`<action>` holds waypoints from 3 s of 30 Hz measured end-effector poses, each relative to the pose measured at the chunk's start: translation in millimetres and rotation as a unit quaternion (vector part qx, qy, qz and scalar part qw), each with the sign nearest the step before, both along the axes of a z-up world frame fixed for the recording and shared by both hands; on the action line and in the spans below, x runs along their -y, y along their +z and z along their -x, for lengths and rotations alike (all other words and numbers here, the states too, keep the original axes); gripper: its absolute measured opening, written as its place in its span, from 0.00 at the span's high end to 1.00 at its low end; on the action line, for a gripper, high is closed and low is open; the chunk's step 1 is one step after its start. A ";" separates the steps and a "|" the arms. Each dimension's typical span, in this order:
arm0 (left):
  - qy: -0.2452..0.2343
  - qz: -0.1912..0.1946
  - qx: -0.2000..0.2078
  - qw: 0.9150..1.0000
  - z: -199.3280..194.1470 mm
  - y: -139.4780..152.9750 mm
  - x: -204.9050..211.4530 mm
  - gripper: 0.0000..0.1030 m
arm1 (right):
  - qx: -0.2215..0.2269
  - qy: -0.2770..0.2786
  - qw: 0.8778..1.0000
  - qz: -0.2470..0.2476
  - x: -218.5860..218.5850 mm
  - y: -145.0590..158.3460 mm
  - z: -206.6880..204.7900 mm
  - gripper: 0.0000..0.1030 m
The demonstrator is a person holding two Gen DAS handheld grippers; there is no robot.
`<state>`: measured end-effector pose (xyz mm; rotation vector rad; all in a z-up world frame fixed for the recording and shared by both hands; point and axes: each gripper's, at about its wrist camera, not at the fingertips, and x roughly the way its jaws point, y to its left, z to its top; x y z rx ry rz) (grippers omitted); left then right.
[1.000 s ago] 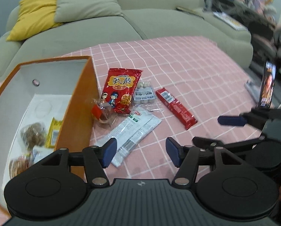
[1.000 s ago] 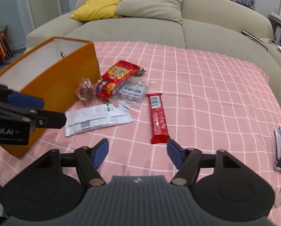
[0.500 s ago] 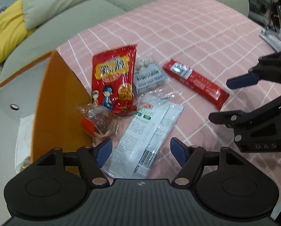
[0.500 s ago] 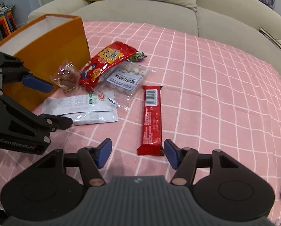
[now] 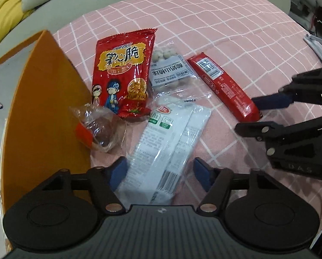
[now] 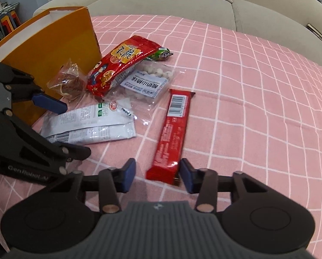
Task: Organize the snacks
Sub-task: 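Grasp the white sachet with the left gripper while the right grasps the red candy bar, then carry the sachet and candy bar over the box and lower them inside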
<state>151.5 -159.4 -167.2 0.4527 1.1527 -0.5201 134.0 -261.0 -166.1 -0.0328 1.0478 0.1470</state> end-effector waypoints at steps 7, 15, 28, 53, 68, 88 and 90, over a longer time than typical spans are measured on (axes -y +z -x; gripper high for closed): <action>0.073 0.021 -0.044 0.996 13.5 5.6 -6.2 0.39 | -0.011 -0.014 1.000 0.000 -1.6 4.6 19.5 0.70; 0.183 0.062 -0.106 0.975 35.8 6.7 -20.4 0.37 | -0.038 -0.036 0.999 -0.005 -6.4 10.6 55.1 0.70; 0.118 0.069 -0.077 0.988 53.2 10.8 -24.3 0.18 | -0.019 -0.040 0.999 -0.014 -1.8 22.3 79.4 0.55; 0.061 0.040 -0.011 0.997 63.6 0.7 5.8 0.44 | 0.001 -0.027 0.999 0.026 -8.3 6.1 46.3 0.68; 0.106 0.079 0.004 0.991 62.9 25.5 -7.6 0.48 | -0.012 -0.053 0.998 -0.003 -7.0 19.3 47.6 0.79; 0.138 0.151 0.092 0.975 77.9 127.0 -49.1 0.48 | 0.090 -0.020 0.995 -0.024 -37.9 127.0 66.7 0.80; 0.148 0.156 0.102 0.971 77.4 137.2 -59.2 0.48 | 0.100 -0.010 0.995 -0.024 -44.8 135.9 64.5 0.80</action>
